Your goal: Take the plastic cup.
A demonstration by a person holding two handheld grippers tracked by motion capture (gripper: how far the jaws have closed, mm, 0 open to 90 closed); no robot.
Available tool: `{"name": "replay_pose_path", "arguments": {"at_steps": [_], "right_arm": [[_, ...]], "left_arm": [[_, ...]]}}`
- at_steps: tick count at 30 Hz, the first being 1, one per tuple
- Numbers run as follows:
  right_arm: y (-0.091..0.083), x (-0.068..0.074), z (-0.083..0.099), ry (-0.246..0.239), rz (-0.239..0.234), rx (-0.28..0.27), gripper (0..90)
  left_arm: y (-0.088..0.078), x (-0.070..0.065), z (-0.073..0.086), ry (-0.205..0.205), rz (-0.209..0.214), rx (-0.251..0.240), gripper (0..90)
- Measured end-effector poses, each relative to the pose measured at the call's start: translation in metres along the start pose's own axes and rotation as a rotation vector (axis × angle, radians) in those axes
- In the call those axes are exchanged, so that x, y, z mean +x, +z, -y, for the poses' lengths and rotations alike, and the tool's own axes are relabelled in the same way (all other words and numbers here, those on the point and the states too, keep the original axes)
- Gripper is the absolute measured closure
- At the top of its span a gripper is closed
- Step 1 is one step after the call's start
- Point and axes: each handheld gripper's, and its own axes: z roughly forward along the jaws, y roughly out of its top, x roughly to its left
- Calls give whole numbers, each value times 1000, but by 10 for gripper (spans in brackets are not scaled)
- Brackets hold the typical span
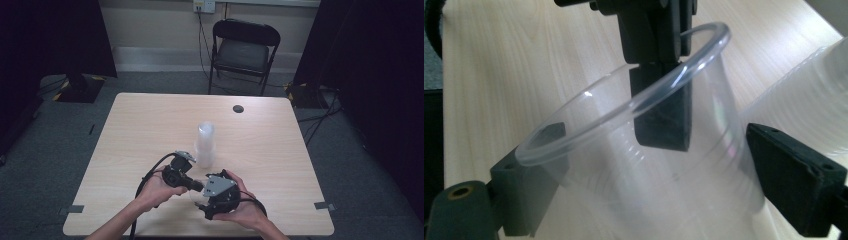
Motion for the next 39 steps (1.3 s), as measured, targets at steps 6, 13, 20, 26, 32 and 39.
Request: {"name": "replay_pose_path", "arguments": {"at_steps": [6, 13, 20, 26, 32, 39], "right_arm": [[3, 2, 2, 11, -43, -9, 153], [0, 2, 0, 14, -45, -41, 213], [-4, 0, -1, 38, -36, -77, 262], [-5, -1, 0, 45, -41, -77, 274], [-6, -5, 1, 76, -48, -88, 294], [-8, -6, 1, 90, -37, -93, 304]], "left_arm": [[7, -3, -3, -2, 11, 27, 893], [11, -1, -4, -29, 5, 33, 894], [15, 3, -3, -53, 16, 41, 893], [18, 4, -3, -66, 23, 49, 891], [16, 1, -3, -38, -8, 18, 880], [17, -3, -3, -8, -39, -9, 857]]}}
